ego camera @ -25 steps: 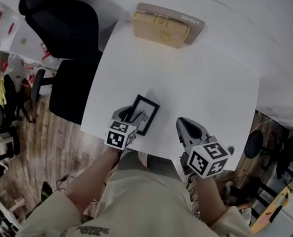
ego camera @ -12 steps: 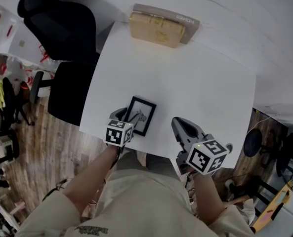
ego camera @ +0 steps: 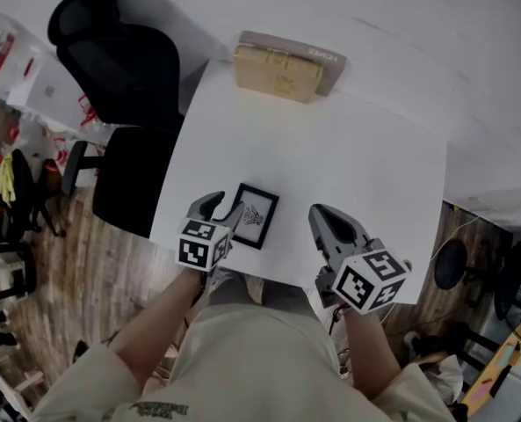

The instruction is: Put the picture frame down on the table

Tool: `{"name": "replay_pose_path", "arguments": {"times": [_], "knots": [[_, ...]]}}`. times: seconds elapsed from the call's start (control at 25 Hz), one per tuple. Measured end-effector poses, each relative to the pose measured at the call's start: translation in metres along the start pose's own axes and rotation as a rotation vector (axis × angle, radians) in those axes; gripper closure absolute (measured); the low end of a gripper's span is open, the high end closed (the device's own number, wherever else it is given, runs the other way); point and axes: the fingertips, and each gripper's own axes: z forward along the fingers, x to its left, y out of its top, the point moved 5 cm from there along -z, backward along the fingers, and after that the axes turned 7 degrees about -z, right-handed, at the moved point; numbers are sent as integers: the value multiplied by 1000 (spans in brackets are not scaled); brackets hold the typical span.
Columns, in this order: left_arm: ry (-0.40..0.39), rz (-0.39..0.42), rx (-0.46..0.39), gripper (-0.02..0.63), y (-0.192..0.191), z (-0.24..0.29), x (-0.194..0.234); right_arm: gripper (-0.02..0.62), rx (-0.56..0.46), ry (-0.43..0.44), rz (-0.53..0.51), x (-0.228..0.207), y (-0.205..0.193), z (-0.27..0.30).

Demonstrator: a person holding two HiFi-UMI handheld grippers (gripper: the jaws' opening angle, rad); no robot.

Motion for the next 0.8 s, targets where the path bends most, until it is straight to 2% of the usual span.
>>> {"name": "replay_pose_path", "arguments": {"times": [0.12, 0.24, 0.4, 0.6, 0.8], "knots": [[-20, 29, -80, 451, 24, -21, -8, 571, -42, -12, -63, 10, 16, -6], [-48, 46, -140, 468, 46, -42, -16, 571, -111, -20, -121, 22, 34, -14], [-84, 113, -218, 499, 76, -69, -30, 572, -190, -14, -155, 34, 57, -25], [-130, 191, -296, 521, 111, -108, -53, 572, -253, -49, -242, 46, 80, -40], [-174, 244, -379, 541, 141, -147, -73, 572, -310, -43, -263, 60, 98, -58]]}}
